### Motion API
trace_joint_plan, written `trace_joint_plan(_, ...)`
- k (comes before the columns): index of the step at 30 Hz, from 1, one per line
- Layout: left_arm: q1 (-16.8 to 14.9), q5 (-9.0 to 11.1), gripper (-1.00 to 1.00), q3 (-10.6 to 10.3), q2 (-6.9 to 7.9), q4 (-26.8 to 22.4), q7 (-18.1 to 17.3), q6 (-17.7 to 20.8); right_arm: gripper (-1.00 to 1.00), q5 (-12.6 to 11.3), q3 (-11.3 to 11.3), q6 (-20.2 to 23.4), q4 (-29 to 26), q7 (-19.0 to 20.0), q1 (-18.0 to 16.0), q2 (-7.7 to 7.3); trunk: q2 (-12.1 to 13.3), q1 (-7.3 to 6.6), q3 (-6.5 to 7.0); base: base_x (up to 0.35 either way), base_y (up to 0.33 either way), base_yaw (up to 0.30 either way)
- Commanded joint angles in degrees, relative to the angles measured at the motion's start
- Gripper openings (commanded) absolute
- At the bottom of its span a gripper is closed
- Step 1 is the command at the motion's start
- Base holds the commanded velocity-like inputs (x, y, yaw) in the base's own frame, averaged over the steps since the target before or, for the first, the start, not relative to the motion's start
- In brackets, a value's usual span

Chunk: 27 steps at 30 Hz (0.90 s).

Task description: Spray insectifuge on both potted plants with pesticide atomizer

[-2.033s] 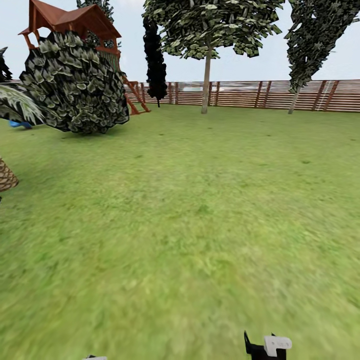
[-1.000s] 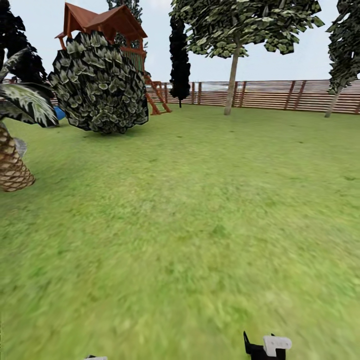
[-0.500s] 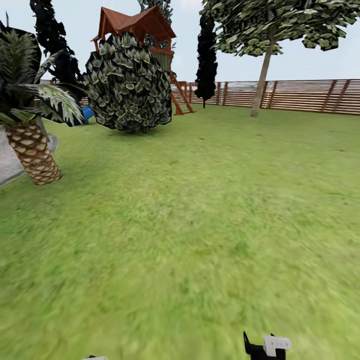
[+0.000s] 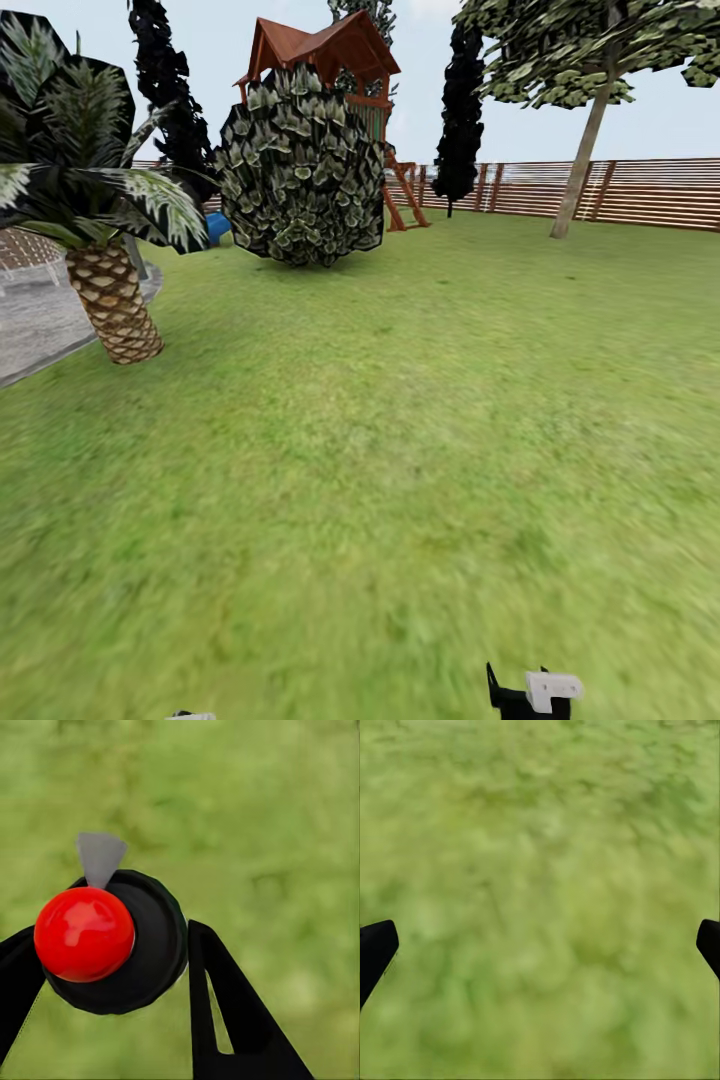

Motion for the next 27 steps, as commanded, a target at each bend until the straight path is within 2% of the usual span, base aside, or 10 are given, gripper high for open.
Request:
trace_joint_plan(1, 0.0, -0.1, -1.00, 0.5, 0.01, 0.0, -0.4, -0.1, 1.00, 0.5, -0.5, -0.2, 0.0, 0.0, 0.0, 0.00, 0.0, 0.02, -0.05, 0.338, 0.000, 0.001)
trace_joint_plan(27, 0.0, 0.0, -1.00, 0.5, 0.02, 0.0, -0.4, -0.2, 1.00, 0.5, -0.5, -0.2, 0.0, 0.0, 0.0, -0.18, 0.0, 0.02, -0.05, 0.338, 0.000, 0.000)
